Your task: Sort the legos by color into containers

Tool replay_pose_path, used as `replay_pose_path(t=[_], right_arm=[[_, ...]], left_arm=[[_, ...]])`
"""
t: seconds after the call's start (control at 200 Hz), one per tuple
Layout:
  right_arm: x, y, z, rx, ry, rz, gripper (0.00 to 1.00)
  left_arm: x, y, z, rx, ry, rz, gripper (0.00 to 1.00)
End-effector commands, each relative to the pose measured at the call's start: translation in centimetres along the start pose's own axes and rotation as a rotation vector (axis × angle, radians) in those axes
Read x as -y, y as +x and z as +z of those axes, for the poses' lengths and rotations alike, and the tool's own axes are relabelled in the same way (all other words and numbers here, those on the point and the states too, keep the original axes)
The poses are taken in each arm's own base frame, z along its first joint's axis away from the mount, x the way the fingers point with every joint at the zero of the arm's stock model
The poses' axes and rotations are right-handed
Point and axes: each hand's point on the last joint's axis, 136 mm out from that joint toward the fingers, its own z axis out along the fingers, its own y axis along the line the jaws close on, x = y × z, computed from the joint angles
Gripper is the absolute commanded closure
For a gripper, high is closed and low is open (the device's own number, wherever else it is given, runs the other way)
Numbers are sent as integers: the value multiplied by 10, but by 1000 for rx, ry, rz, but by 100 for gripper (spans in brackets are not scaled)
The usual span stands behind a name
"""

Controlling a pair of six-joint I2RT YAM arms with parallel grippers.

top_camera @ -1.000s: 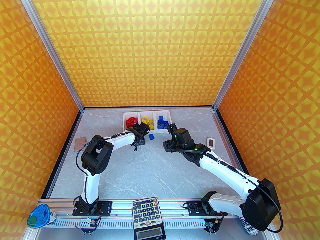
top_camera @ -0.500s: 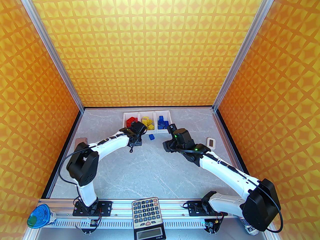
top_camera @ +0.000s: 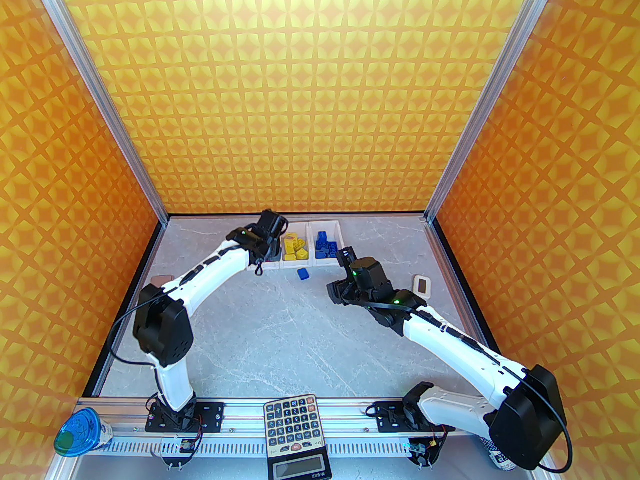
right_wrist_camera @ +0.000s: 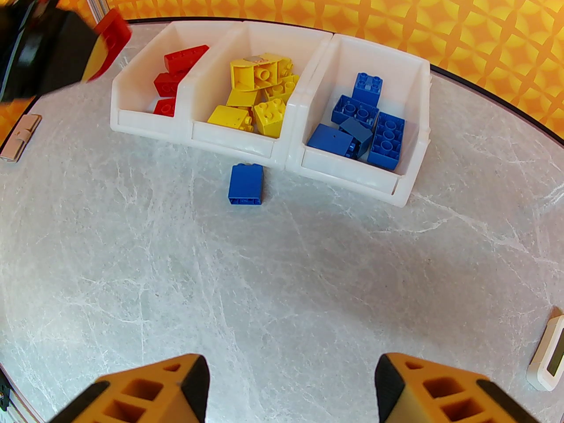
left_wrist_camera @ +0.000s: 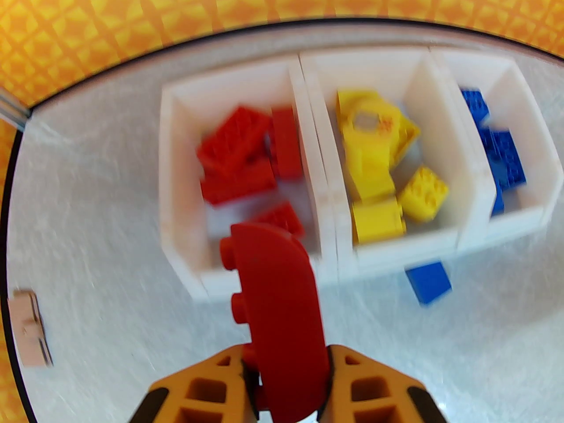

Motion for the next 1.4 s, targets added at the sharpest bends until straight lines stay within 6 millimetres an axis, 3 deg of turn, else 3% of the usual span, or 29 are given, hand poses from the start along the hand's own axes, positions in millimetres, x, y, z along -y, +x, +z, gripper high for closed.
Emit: replay_pose_path(t=[0.0, 0.13, 0.28, 0.31, 0.39, 0.435, 0.605, 0.865, 1.035, 1.16, 1.395], right_arm=[[2, -2, -3, 23, 8, -13, 33], [3, -1, -3, 21, 10, -12, 33], [3, -1, -3, 24, 11, -13, 33], [3, -2, -4, 25, 13, -11, 33], [3, -1, -2, 22, 13, -10, 33], [3, -1, -1, 18, 13, -12, 32], [3, 3, 6, -4, 15, -16, 32], [-6, 14, 31, -86, -15, -16, 31], [-16, 20, 55, -121, -43, 21, 29], [-26, 21, 77, -140, -54, 38, 29], [-39, 14, 137, -131, -37, 78, 29]], left_arm=[[-5, -7, 25, -29, -1, 69, 79], [-6, -14, 51, -53, 36, 84, 80], [-1, -9, 80, -89, 90, 103, 76], [-2, -7, 84, -97, 89, 103, 71], [-1, -6, 89, -102, 90, 106, 43], [-1, -6, 89, -99, 92, 104, 36], [-6, -13, 66, -67, 97, 82, 31], [-26, -5, 4, -42, 100, -2, 31], [-34, 15, -31, -10, 140, -74, 29], [-31, 44, -44, -25, 175, -101, 28], [-30, 72, -62, -22, 196, -114, 27]])
